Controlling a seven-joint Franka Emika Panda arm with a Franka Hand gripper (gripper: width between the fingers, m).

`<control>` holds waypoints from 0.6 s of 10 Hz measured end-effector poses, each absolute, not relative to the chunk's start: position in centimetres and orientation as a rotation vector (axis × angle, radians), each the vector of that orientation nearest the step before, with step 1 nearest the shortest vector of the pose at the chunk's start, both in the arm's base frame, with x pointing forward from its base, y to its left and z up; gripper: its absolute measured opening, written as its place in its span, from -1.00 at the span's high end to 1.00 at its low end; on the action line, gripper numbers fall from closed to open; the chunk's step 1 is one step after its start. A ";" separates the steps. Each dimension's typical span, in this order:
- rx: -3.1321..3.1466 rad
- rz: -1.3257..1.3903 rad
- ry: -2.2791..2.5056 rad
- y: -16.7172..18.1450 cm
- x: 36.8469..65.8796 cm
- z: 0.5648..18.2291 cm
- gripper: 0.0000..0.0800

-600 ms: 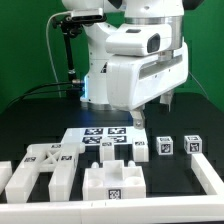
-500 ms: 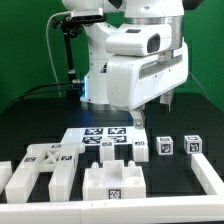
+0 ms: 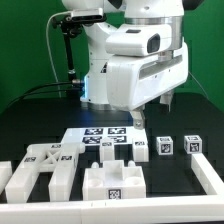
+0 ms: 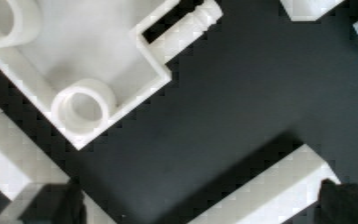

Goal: Assemble chair

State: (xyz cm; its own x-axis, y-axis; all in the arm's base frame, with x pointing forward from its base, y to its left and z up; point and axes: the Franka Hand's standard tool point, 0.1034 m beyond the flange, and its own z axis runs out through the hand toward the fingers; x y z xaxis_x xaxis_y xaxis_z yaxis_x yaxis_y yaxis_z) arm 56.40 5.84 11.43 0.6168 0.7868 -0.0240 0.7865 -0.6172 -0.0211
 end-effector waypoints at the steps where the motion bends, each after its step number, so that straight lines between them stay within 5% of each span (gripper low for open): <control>1: -2.826 0.059 -1.349 5.5 56.3 11.5 -0.63; 6: -2.983 0.113 -0.811 -2.3 55.9 9.8 -0.63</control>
Offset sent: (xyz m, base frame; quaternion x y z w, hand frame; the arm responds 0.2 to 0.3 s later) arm 0.0095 -0.0572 -0.0164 -0.0082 -0.0106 0.2451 0.9694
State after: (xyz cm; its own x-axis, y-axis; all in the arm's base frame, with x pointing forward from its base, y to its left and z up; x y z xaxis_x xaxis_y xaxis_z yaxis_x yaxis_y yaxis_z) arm 55.95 -2.34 9.81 0.8600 0.5070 -0.0575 0.5034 -0.8615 -0.0661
